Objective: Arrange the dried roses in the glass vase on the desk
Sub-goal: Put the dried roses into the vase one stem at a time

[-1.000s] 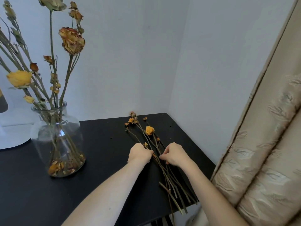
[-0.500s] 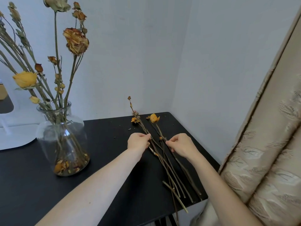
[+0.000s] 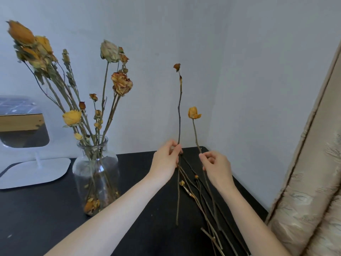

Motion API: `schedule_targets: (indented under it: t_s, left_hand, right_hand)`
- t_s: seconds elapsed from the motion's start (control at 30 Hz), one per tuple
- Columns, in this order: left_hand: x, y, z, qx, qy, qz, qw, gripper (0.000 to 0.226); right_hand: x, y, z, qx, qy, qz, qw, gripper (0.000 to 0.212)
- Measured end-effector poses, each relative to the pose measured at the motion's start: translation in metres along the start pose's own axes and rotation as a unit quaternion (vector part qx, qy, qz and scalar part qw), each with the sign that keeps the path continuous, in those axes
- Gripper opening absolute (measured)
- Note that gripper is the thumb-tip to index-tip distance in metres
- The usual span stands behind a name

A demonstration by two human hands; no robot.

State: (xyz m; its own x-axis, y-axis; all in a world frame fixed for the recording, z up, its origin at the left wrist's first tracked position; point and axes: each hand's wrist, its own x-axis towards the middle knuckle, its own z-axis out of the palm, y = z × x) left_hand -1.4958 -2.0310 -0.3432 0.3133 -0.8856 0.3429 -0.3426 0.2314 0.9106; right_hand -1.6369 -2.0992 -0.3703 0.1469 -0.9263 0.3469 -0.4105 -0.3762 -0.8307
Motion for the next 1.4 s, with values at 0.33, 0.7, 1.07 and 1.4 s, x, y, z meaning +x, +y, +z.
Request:
schedule_targets:
  t_s: [0.33, 0.7, 1.07, 1.4]
  left_hand:
    - [-0.082, 0.026, -0.112, 0.075, 0.121, 0.139, 0.980, 0.028]
    - [-0.077, 0.085, -0.200, 0.047, 0.316, 0.240, 0.917, 0.017]
    - [-0.056, 0.105, -0.199, 0.049, 0.314, 0.271, 0.909, 0.017]
    - [-0.051, 0.069, -0.186, 0.195, 0.253, 0.199, 0.926, 0.009]
  right_hand:
    - [-0.014, -0.044, 0.033, 0.038, -0.028, -0.045, 0.998, 0.007]
    - [-0.029, -0.073, 0.067, 0.074, -0.045, -0.060, 0.994, 0.001]
    - [-0.032, -0.072, 0.068, 0.057, -0.054, -0.074, 0.994, 0.006]
    - [-0.032, -0.066, 0.066, 0.055, -0.057, -0.067, 0.995, 0.002]
